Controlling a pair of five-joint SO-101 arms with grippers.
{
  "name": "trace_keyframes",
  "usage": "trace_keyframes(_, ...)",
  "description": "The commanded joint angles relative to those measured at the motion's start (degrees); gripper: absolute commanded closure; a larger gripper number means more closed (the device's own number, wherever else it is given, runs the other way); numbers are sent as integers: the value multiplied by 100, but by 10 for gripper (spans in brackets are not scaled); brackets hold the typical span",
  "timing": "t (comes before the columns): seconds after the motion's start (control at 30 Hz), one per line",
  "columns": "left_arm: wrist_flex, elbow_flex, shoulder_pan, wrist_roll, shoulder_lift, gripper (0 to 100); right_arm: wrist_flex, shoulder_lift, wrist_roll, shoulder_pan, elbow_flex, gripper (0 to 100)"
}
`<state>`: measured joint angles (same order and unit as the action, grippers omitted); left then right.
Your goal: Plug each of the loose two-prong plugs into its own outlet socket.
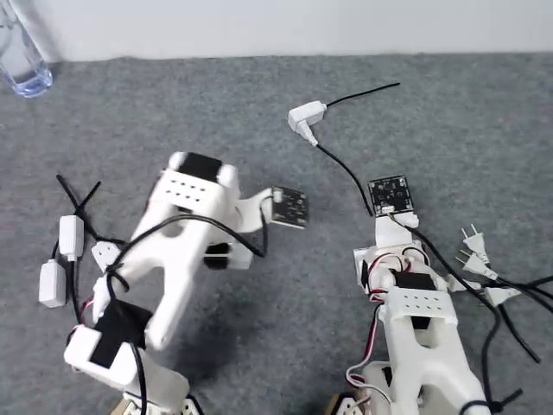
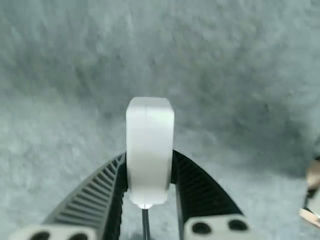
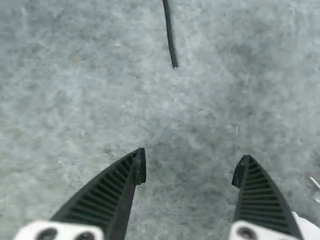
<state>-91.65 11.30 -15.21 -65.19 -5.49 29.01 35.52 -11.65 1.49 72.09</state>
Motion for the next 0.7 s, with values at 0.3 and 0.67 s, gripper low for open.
trace_keyframes(0.3,1618,-75,-870,457,-1292,987,-303,84,70,31,-158,718)
trace_keyframes(0.67,1688,-224,-1679,1187,-1319,987,-312,48,70,22,-176,718)
